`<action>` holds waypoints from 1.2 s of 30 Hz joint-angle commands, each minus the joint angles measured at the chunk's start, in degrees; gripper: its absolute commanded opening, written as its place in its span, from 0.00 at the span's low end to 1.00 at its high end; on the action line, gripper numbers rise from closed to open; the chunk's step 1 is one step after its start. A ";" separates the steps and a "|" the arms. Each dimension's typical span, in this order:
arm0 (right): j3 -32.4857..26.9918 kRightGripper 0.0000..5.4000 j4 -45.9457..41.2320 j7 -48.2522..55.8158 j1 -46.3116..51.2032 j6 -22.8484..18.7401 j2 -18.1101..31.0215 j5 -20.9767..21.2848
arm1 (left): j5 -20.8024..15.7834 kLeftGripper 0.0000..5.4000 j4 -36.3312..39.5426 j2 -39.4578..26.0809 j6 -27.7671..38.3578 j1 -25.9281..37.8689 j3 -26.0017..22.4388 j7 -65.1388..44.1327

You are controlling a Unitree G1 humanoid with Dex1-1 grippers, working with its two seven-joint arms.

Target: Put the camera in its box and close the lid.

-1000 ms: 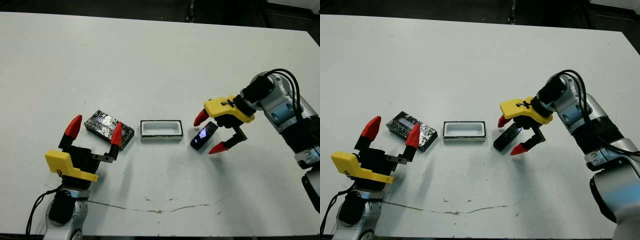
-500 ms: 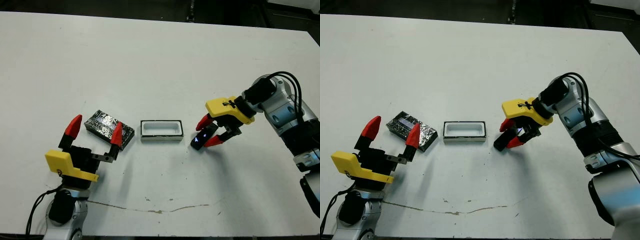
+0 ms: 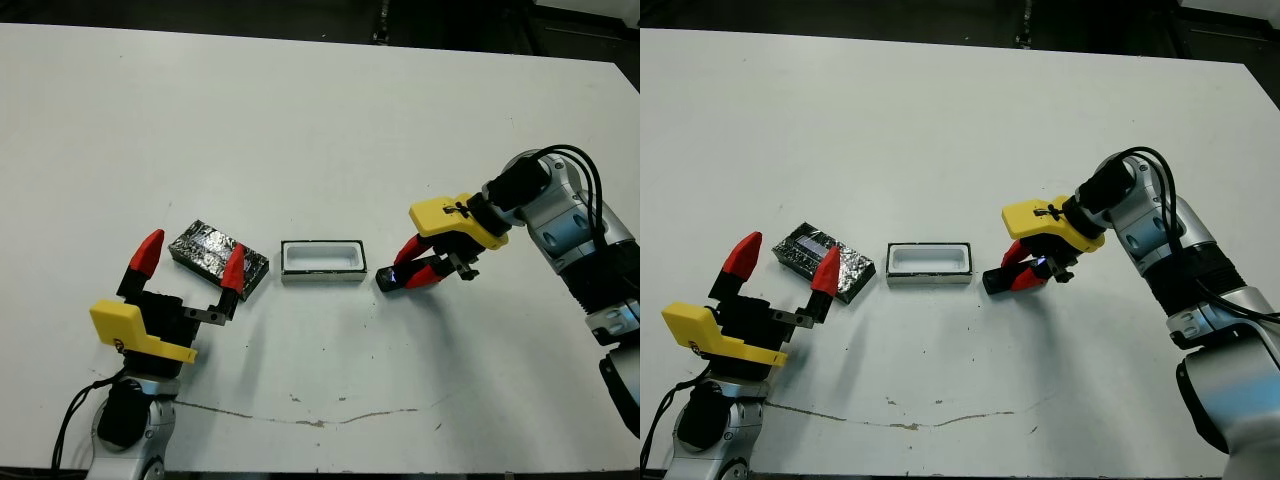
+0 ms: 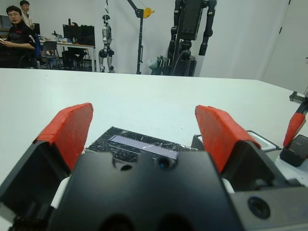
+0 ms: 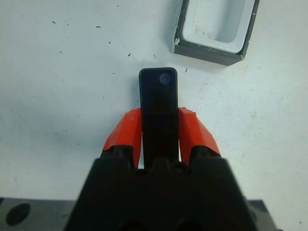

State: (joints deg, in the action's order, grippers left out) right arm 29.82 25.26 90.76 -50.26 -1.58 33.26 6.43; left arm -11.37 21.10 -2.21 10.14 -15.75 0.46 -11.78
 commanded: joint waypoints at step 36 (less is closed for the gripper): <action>-16.21 0.31 -16.56 -25.87 3.13 -32.71 -10.83 -19.23 | 0.62 1.00 -0.32 -0.07 0.12 -1.01 0.82 0.33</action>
State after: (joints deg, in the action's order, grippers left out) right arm 12.84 8.75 65.58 -48.38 -34.22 22.91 -12.57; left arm -11.13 20.94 -2.11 10.18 -15.88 1.20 -11.74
